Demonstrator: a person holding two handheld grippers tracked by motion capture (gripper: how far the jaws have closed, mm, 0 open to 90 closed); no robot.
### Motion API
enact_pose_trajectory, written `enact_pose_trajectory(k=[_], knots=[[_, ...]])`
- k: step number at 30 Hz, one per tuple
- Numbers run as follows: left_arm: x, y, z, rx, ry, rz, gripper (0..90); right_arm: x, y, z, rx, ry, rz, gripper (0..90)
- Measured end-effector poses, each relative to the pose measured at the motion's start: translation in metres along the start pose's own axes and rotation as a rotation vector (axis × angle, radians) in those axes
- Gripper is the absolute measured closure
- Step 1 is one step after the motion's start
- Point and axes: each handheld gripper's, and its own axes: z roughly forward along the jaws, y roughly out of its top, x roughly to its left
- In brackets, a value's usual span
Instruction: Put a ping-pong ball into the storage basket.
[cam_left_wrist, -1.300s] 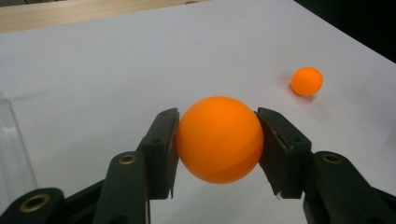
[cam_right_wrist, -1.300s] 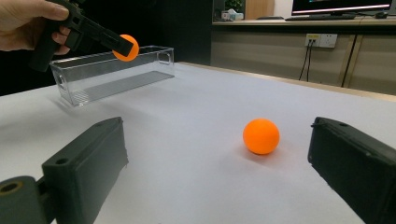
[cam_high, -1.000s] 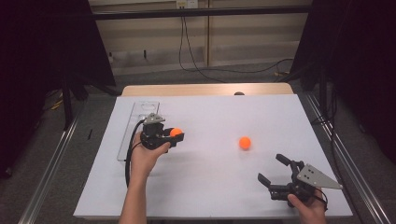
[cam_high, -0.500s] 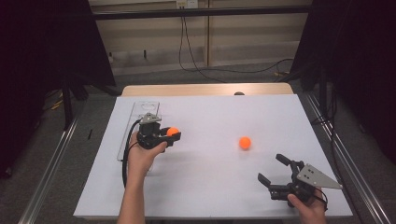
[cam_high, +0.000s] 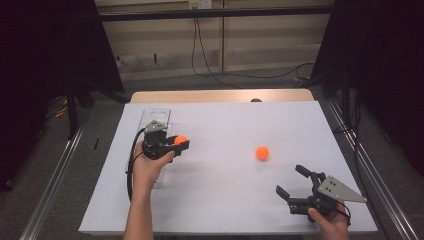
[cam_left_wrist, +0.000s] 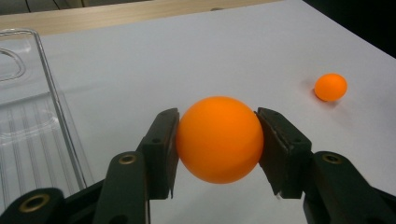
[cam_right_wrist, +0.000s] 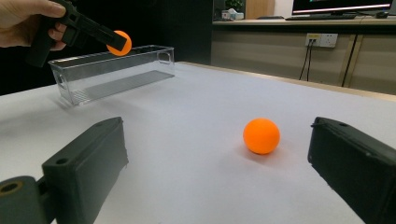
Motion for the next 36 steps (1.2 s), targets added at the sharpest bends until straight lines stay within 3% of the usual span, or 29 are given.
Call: enact_pose_trajectory(k=[36], knots=[[0.014, -0.003, -0.012, -0.019, 0.038, -0.018, 50.8, 0.000, 0.000, 0.000, 0.000, 0.000, -0.001, 4.2]])
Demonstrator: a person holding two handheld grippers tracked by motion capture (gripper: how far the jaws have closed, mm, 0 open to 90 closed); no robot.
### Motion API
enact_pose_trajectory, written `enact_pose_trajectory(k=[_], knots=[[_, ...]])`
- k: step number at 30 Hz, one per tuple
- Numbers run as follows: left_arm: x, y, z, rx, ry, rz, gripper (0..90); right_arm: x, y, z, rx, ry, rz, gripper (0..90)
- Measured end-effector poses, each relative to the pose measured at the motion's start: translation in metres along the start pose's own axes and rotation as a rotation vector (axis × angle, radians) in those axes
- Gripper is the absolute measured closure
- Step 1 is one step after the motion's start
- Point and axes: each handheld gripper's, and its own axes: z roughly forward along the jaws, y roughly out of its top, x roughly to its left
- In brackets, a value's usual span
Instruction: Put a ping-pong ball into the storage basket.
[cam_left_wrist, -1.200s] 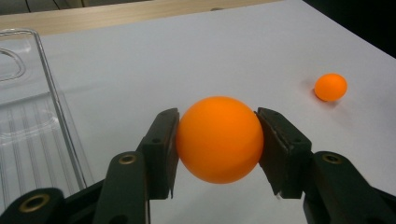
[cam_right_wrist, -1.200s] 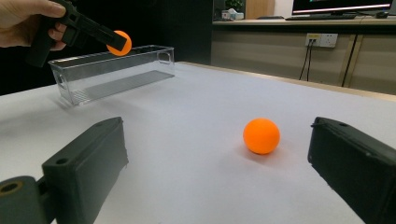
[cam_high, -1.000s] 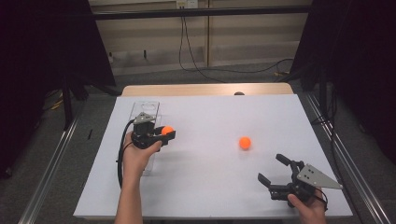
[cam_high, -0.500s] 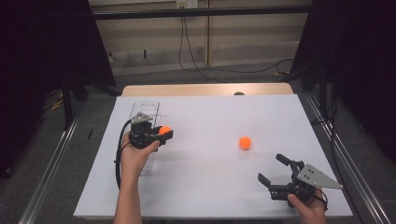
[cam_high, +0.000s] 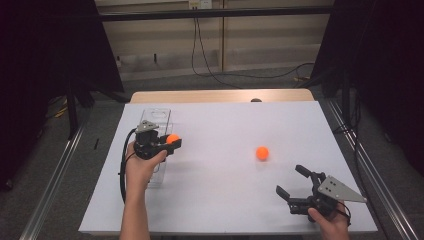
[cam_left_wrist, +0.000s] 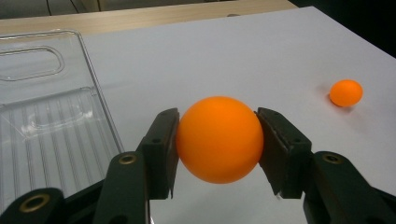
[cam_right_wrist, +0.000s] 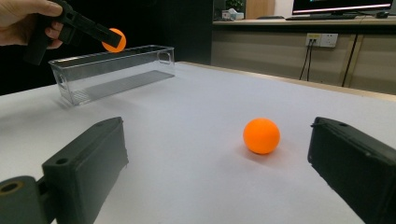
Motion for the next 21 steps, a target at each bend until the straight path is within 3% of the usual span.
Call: enact_pose_trajectory(k=[21], knots=[[0.010, -0.002, -0.009, -0.015, 0.033, -0.019, 50.8, 0.000, 0.000, 0.000, -0.001, 0.002, 0.003, 4.2]])
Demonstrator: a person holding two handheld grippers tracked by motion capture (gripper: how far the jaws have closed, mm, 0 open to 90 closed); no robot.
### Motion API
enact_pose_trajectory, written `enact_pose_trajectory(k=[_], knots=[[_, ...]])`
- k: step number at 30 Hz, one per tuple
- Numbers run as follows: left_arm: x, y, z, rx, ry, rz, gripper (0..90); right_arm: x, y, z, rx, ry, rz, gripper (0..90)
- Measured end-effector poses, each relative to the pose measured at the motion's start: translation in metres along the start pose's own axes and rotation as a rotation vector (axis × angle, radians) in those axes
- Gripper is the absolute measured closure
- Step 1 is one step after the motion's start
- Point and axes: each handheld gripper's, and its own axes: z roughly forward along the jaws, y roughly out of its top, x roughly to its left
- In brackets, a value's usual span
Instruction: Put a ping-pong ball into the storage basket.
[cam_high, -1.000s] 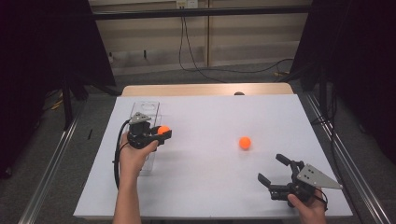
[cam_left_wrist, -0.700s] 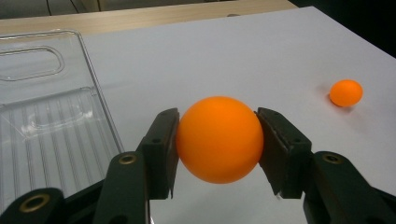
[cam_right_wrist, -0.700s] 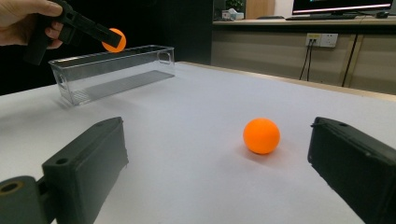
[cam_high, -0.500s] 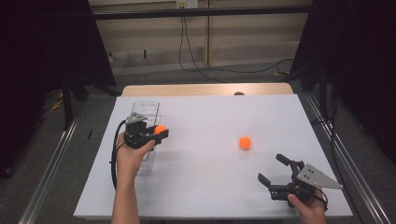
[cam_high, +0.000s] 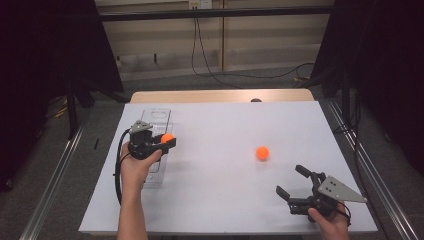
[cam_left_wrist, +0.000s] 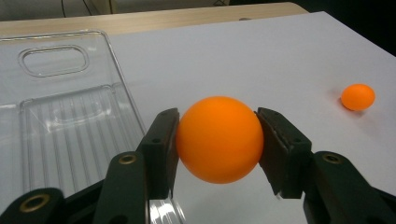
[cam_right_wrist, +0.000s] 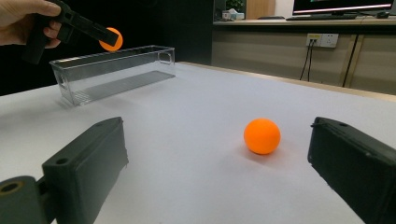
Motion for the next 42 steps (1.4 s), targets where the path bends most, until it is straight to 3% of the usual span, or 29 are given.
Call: enact_pose_trajectory(k=[18, 42], knots=[[0.006, -0.001, -0.004, -0.003, 0.033, 0.010, 50.7, 0.000, 0.000, 0.000, 0.000, 0.001, 0.000, 4.2], [0.014, -0.005, -0.009, -0.014, 0.060, -0.008, 50.7, -0.001, 0.000, -0.001, -0.003, 0.000, -0.004, 4.2]])
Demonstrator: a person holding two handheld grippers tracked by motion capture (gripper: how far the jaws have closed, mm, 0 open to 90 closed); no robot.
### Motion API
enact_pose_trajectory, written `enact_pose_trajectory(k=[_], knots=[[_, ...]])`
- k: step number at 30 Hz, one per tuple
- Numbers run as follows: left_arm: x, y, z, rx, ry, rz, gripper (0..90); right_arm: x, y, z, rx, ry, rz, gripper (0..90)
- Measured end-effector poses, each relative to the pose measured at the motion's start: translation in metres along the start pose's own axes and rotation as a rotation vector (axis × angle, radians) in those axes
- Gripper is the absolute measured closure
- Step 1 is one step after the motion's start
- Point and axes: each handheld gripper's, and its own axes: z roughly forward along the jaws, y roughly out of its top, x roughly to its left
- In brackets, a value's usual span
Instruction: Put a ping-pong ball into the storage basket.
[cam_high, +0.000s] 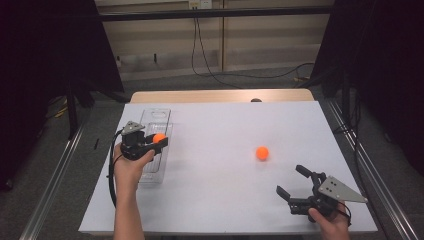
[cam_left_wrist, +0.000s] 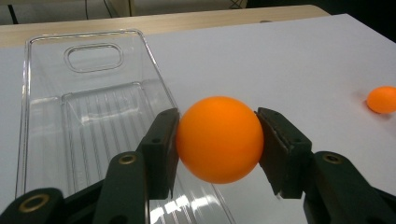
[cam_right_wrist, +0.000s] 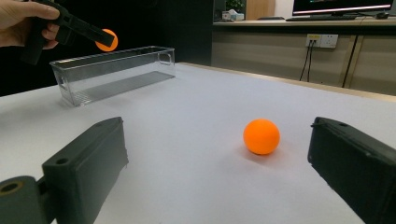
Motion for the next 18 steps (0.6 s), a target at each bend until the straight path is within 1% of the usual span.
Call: enact_pose_trajectory(k=[10, 13, 18], knots=[[0.0056, -0.0033, -0.0001, -0.001, 0.027, -0.014, 50.6, 0.0001, -0.0001, 0.0003, 0.001, -0.001, 0.003, 4.2], [0.0074, -0.0040, -0.0008, 0.004, 0.034, -0.008, 50.7, 0.0004, -0.0001, 0.0004, 0.001, 0.000, 0.004, 4.2], [0.0094, -0.0053, -0.0007, 0.001, 0.043, -0.017, 50.6, 0.0004, -0.0001, 0.0004, 0.001, 0.000, 0.004, 4.2]])
